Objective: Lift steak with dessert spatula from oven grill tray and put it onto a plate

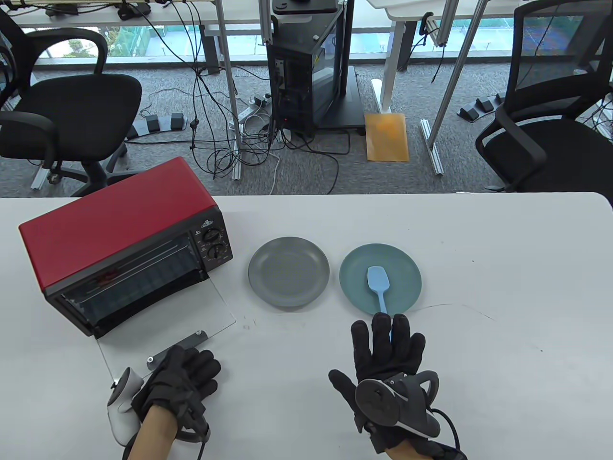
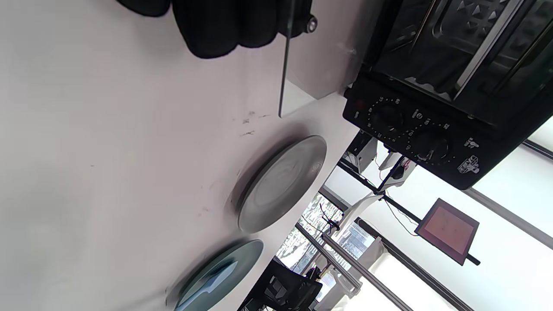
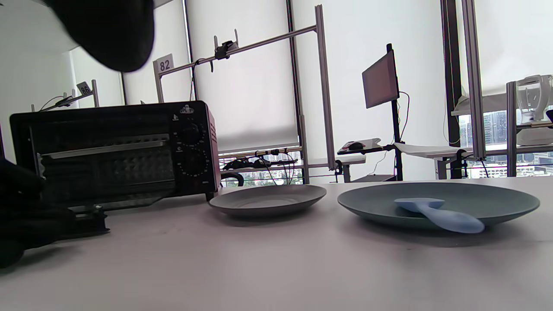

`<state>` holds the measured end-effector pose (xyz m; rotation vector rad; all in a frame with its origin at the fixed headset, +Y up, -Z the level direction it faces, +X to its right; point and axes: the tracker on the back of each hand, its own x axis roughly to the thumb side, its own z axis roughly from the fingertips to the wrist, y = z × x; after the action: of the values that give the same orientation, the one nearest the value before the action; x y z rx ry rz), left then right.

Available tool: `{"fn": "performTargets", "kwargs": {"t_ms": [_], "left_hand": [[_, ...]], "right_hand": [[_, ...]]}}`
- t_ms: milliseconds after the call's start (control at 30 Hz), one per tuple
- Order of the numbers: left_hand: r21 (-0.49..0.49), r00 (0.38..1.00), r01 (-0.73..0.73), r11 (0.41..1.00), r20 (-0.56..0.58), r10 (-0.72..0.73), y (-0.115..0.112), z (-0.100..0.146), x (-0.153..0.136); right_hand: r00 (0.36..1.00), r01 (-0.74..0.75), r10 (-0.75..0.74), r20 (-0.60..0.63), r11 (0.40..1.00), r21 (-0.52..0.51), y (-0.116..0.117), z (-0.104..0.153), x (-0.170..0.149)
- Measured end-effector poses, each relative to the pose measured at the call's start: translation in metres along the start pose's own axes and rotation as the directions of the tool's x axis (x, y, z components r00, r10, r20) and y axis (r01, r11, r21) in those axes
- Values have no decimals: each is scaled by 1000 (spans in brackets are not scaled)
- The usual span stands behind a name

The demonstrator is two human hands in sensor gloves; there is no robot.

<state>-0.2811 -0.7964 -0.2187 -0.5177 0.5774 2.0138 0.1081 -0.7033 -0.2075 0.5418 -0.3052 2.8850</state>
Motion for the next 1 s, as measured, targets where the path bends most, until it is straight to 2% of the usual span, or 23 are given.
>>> {"fn": "performTargets", "kwargs": {"t_ms": [367, 633, 1000], "left_hand": [[-13, 1000, -9, 1000, 6, 9, 0, 0, 5], [-32, 997, 45, 998, 63, -43, -10, 1, 37], [-12, 993, 25, 1000, 117, -23, 2, -3, 80]], "right_hand": [[1000, -3, 3, -5, 1000, 12, 0, 0, -1], [1000, -15, 16, -20, 997, 77, 5, -3, -4], [999, -7, 16, -50, 986, 165, 13, -8, -13]]}}
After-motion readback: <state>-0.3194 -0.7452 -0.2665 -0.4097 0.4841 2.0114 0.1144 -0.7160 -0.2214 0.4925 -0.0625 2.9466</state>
